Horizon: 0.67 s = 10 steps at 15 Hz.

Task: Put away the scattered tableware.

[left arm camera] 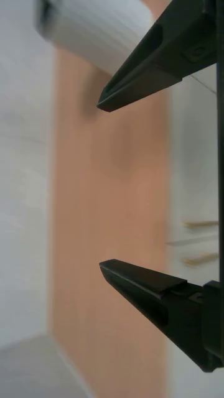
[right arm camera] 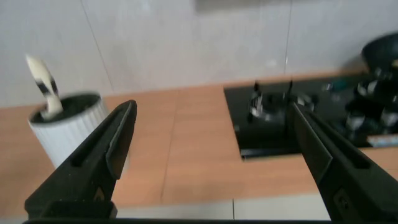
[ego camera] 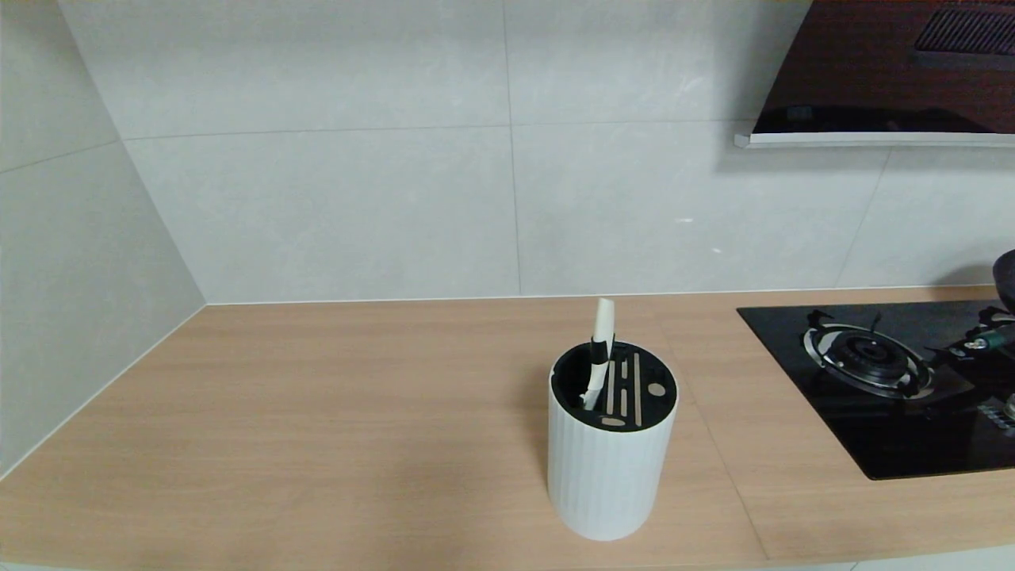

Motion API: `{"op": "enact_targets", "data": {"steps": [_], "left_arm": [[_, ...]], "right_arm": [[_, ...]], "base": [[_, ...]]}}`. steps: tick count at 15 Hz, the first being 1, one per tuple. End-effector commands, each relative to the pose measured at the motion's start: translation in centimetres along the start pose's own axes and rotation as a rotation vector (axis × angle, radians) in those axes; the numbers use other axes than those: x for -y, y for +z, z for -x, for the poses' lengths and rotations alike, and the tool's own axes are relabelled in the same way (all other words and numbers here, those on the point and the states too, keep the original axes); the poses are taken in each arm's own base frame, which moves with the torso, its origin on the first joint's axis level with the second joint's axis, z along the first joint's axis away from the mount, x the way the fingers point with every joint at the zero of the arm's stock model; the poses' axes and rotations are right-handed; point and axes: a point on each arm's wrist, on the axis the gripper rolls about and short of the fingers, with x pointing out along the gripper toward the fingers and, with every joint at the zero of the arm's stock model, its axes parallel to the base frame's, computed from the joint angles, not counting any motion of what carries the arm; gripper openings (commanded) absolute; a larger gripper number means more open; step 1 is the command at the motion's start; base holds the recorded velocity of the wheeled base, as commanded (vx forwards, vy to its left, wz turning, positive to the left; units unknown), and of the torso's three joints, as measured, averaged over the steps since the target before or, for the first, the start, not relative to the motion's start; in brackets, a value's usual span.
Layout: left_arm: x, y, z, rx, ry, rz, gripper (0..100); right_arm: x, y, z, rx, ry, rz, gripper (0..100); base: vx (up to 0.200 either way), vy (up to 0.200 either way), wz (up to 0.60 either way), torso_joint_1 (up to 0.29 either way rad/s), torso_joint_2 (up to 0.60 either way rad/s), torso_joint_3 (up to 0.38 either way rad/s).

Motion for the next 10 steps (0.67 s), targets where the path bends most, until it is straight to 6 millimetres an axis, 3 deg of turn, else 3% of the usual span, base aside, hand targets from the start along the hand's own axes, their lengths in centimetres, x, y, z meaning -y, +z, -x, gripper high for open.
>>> {"op": "enact_targets", "data": {"steps": [1, 3, 7, 10], "left_arm": [[0.0, -0.2, -0.1, -0.008, 0.002, -0.016, 100], [0.0, -0.7, -0.2, -0.023, 0.004, -0.057, 100], [0.0, -0.7, -0.2, -0.023, 0.004, -0.031, 100], [0.0, -0.7, -0.2, -0.023, 0.004, -0.031, 100]], "right_arm": [[-0.2, -0.2, -0.4, -0.043, -0.008, 0.033, 100], [-1.1, 0.1, -1.3, -0.096, -0.041, 0.103, 100], [-0.9, -1.1, -1.1, -0.010, -0.121, 0.076, 100], [-1.3, -4.1, -1.1, 0.035, -0.171, 0.170, 100]], "base": [[0.000, 0.000, 0.00, 0.000, 0.00, 0.000], [0.000, 0.000, 0.00, 0.000, 0.00, 0.000], [0.000, 0.000, 0.00, 0.000, 0.00, 0.000], [0.000, 0.000, 0.00, 0.000, 0.00, 0.000]]}}
